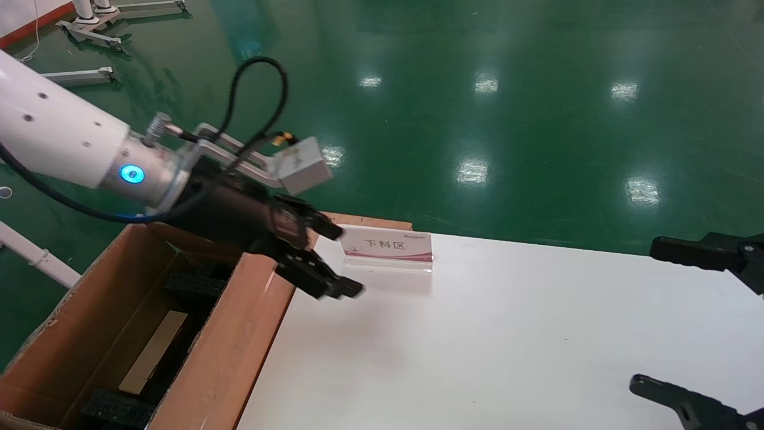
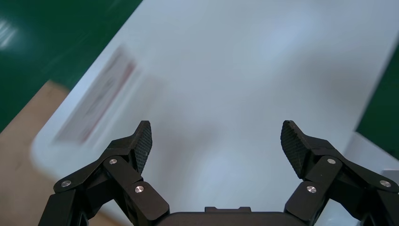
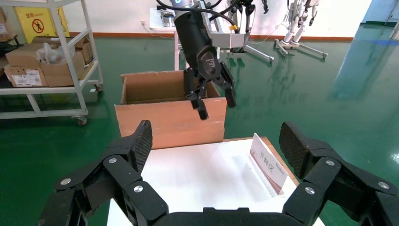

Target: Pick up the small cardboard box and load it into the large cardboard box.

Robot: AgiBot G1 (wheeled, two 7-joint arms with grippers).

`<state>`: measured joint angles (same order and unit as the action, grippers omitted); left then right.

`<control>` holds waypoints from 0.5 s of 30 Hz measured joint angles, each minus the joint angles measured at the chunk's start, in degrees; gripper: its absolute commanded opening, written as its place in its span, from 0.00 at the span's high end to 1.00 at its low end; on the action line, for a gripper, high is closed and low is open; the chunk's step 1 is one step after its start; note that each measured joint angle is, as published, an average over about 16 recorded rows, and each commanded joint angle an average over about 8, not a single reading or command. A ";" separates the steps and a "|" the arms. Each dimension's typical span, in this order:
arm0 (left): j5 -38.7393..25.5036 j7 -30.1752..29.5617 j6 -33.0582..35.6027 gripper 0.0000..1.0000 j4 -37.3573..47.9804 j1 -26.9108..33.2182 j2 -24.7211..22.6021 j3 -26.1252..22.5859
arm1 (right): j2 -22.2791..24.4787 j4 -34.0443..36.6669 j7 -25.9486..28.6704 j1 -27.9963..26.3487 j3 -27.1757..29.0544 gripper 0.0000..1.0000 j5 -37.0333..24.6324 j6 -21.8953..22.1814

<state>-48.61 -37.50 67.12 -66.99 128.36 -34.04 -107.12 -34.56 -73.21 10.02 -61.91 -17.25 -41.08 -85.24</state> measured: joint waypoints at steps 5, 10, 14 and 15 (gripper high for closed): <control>0.78 3.07 2.13 0.00 -0.76 -7.68 -0.11 10.47 | 0.00 0.00 -0.01 0.00 -0.01 0.00 0.01 0.00; 1.56 6.16 4.28 0.00 -1.52 -15.38 -0.23 20.98 | 0.01 0.00 -0.01 -0.01 -0.03 0.00 0.02 0.01; 2.18 8.63 5.99 0.00 -2.12 -21.53 -0.32 29.37 | 0.01 0.00 -0.02 -0.01 -0.04 0.00 0.02 0.01; 2.34 9.25 6.42 0.00 -2.28 -23.09 -0.34 31.49 | 0.02 0.00 -0.02 -0.01 -0.04 0.00 0.03 0.02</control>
<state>-46.28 -28.26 73.54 -69.27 105.27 -34.38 -75.63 -34.55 -73.21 10.00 -61.92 -17.29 -41.06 -85.22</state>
